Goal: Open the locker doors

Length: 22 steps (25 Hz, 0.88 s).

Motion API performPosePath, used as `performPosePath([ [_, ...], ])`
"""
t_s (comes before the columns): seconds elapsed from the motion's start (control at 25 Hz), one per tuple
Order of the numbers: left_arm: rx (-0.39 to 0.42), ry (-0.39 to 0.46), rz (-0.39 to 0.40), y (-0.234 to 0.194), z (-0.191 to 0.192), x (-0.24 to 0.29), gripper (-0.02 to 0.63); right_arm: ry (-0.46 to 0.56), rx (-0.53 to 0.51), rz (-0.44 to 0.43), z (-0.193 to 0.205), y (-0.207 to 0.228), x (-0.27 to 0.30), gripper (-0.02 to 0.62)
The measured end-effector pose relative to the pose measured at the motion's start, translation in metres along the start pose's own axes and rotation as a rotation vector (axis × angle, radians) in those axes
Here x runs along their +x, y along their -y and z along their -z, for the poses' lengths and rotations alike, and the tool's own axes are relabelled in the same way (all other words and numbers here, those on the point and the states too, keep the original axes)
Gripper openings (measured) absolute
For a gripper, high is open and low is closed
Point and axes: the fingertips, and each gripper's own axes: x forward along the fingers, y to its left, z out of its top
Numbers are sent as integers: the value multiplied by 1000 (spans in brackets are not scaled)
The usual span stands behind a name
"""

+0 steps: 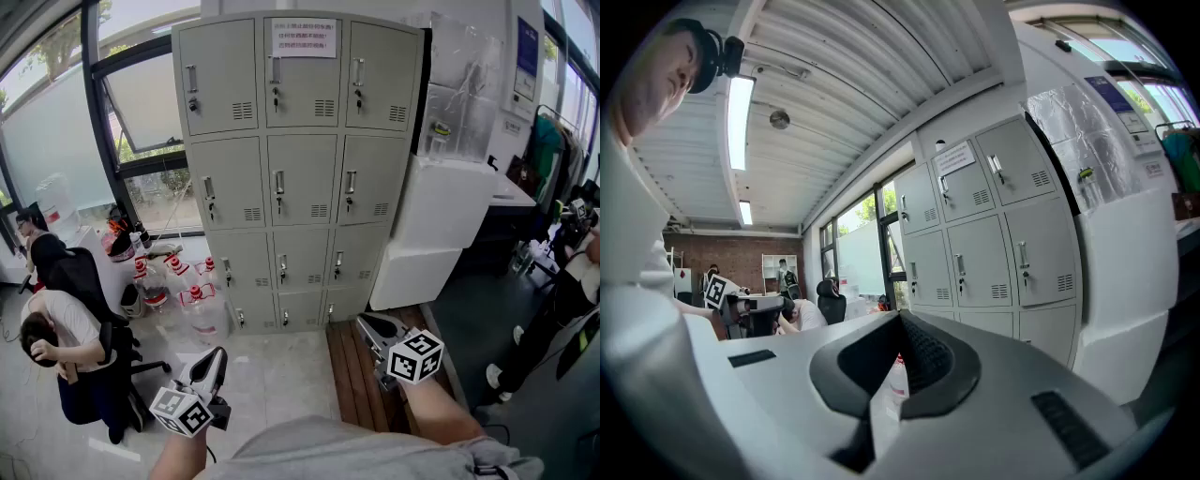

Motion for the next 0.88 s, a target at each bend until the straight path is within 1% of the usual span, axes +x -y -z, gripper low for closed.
performPosePath([
  [0.4,6,-1,-6,19,0,15,5,2,-1,-30,-6,15,-10,6],
  [0.6,4,-3,-16,33,5,24,5,27,10,-27,-13,29,-19,6],
  [0.88,-6,-11,-26,49,15,39,5,24,-4,-95,-10,38,-17,6],
])
